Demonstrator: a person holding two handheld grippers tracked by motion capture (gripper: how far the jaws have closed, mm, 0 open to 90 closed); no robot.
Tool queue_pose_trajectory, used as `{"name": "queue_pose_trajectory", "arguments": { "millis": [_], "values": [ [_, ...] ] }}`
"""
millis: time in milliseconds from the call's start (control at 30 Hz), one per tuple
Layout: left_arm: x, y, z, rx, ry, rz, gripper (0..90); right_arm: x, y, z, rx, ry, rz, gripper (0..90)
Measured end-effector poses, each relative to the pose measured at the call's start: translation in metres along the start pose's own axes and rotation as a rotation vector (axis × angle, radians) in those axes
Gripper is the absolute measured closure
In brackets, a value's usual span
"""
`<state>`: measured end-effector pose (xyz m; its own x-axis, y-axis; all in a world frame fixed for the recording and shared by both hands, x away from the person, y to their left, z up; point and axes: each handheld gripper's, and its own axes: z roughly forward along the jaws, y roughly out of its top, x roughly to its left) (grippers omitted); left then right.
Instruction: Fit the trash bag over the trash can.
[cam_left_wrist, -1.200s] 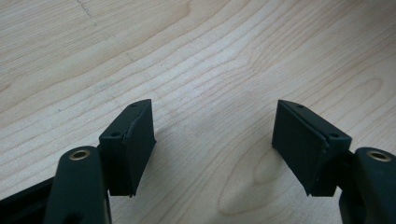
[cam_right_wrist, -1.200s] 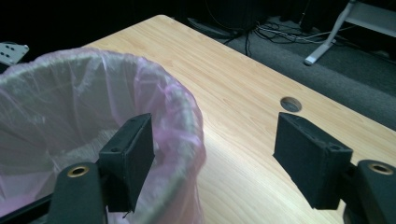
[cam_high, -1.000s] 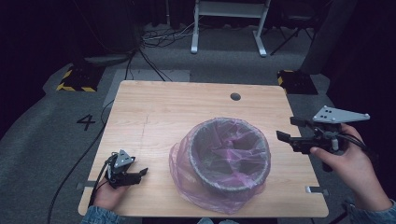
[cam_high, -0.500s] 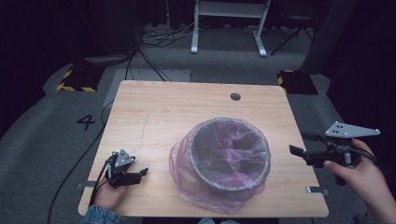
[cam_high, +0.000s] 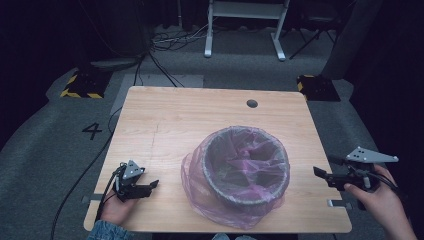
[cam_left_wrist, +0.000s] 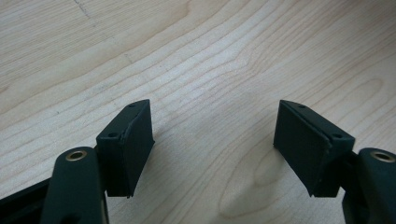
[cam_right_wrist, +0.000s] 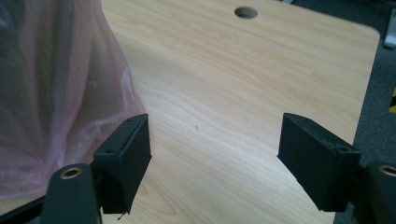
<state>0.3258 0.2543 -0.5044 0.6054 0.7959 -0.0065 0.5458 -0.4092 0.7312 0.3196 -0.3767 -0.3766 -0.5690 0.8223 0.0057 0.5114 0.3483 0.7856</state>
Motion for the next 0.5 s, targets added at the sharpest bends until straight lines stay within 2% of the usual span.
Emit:
{"name": "queue_pose_trajectory", "arguments": {
  "millis": [67, 267, 433, 500],
  "values": [
    [0.0, 0.0, 0.0, 0.0, 0.0, 0.0, 28.2, -0.001, -0.007, 0.003, 0.004, 0.007, 0.015, 26.0],
    [0.0, 0.0, 0.0, 0.0, 0.0, 0.0, 28.2, -0.002, -0.029, 0.017, 0.003, -0.011, 0.046, 26.0],
    [0.0, 0.0, 0.0, 0.0, 0.0, 0.0, 28.2, 0.003, -0.043, 0.029, -0.054, -0.057, -0.003, 27.7],
    [0.0, 0.0, 0.0, 0.0, 0.0, -0.001, 28.2, 0.006, -0.05, 0.033, -0.055, -0.056, -0.017, 27.7]
  ]
}}
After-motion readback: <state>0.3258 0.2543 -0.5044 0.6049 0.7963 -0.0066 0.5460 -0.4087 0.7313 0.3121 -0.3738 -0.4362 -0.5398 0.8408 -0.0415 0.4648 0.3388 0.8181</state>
